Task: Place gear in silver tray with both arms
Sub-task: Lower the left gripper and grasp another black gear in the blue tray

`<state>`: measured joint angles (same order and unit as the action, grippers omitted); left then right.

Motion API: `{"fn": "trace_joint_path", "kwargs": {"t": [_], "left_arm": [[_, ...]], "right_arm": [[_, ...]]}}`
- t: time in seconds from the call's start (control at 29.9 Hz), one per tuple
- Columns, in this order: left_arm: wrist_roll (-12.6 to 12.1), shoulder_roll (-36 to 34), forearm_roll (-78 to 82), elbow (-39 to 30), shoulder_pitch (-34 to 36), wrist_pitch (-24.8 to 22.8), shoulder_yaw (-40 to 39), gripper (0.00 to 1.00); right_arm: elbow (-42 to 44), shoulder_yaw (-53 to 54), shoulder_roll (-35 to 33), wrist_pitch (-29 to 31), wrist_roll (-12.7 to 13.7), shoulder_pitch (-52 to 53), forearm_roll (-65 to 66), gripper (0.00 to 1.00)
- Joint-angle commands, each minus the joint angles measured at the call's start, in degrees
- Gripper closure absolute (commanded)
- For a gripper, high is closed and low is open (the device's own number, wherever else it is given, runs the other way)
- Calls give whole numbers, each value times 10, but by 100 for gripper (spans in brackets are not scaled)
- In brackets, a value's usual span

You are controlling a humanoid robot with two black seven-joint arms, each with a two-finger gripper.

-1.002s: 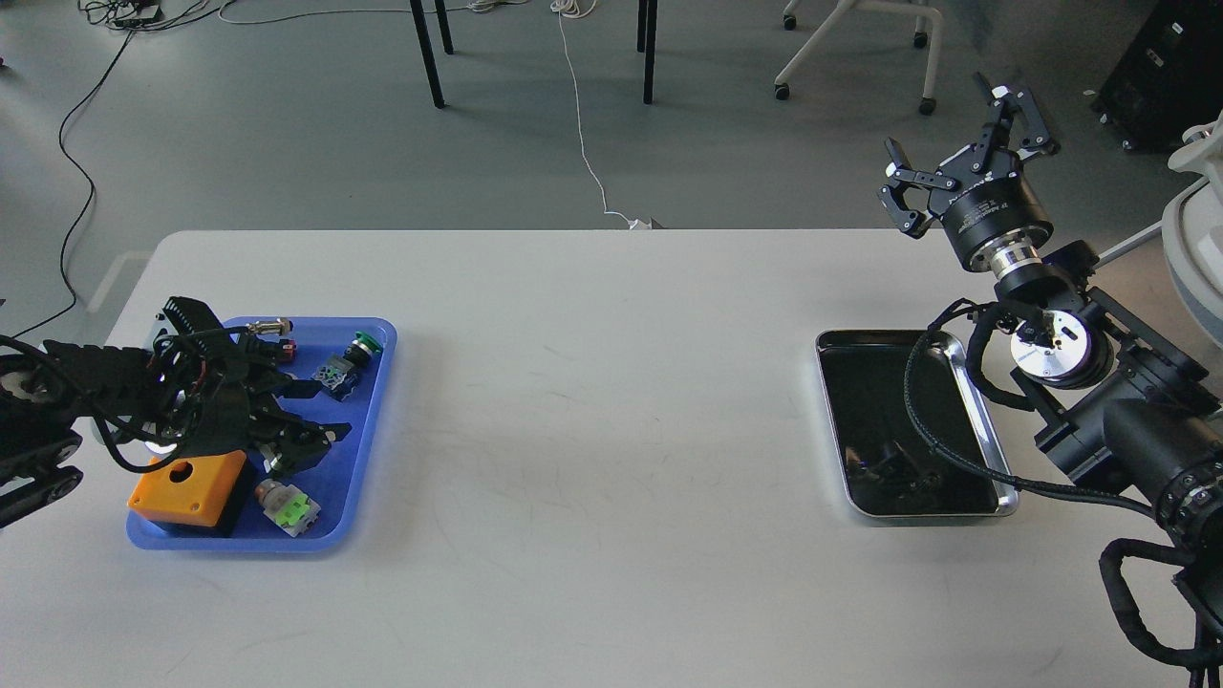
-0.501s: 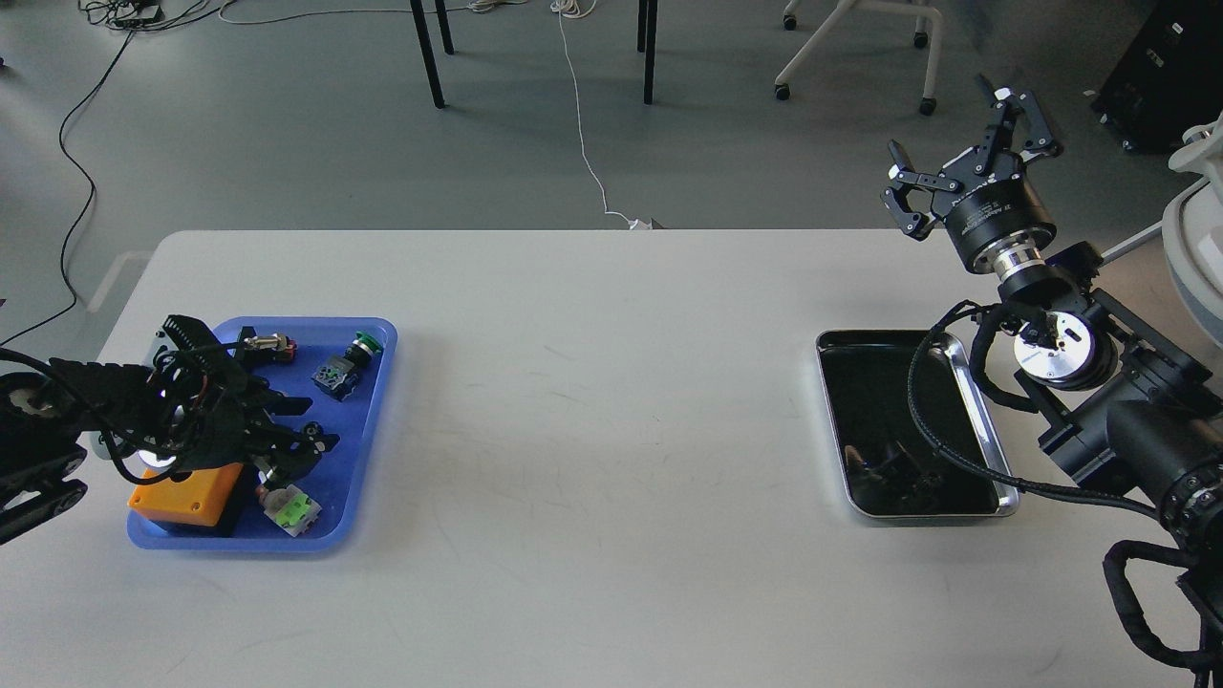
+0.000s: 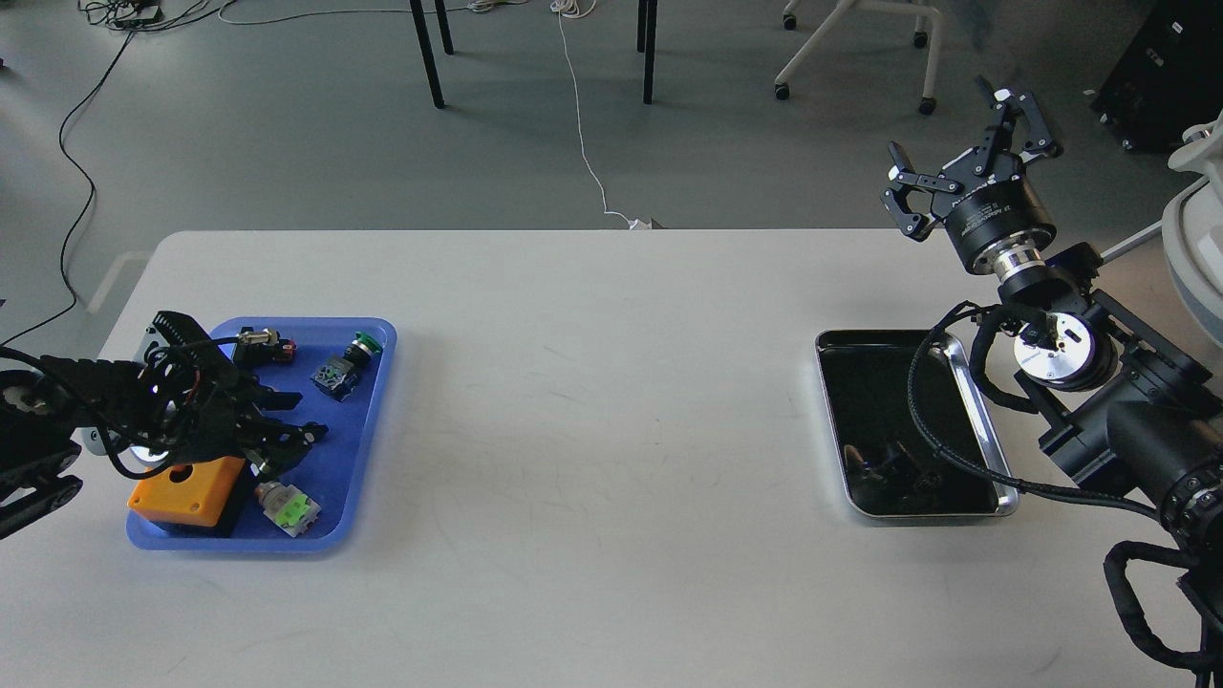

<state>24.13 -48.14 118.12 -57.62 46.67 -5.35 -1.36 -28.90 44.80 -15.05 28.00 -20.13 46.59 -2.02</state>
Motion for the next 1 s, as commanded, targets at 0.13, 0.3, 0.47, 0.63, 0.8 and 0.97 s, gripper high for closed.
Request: {"fn": "trace_joint_path", "kwargs": {"t": [0.13, 0.3, 0.47, 0.63, 0.8, 0.97], "left_arm": [[3, 2, 0, 1, -1, 0, 0, 49], [7, 2, 1, 1, -11, 0, -1, 49], [8, 4, 1, 1, -11, 0, 0, 49], [8, 8, 1, 2, -11, 0, 0, 50], [8, 10, 0, 3, -10, 0, 0, 51], [8, 12, 0, 3, -11, 0, 0, 60]], "right_arm": [[-6, 0, -1, 0, 0, -2, 0, 2], [-6, 0, -1, 0, 0, -3, 0, 2], [-6, 0, 0, 0, 0, -3, 0, 2], [-7, -1, 0, 0, 0, -3, 0, 2], [-7, -1, -1, 0, 0, -3, 1, 2], [-7, -1, -1, 0, 0, -3, 1, 2]]}}
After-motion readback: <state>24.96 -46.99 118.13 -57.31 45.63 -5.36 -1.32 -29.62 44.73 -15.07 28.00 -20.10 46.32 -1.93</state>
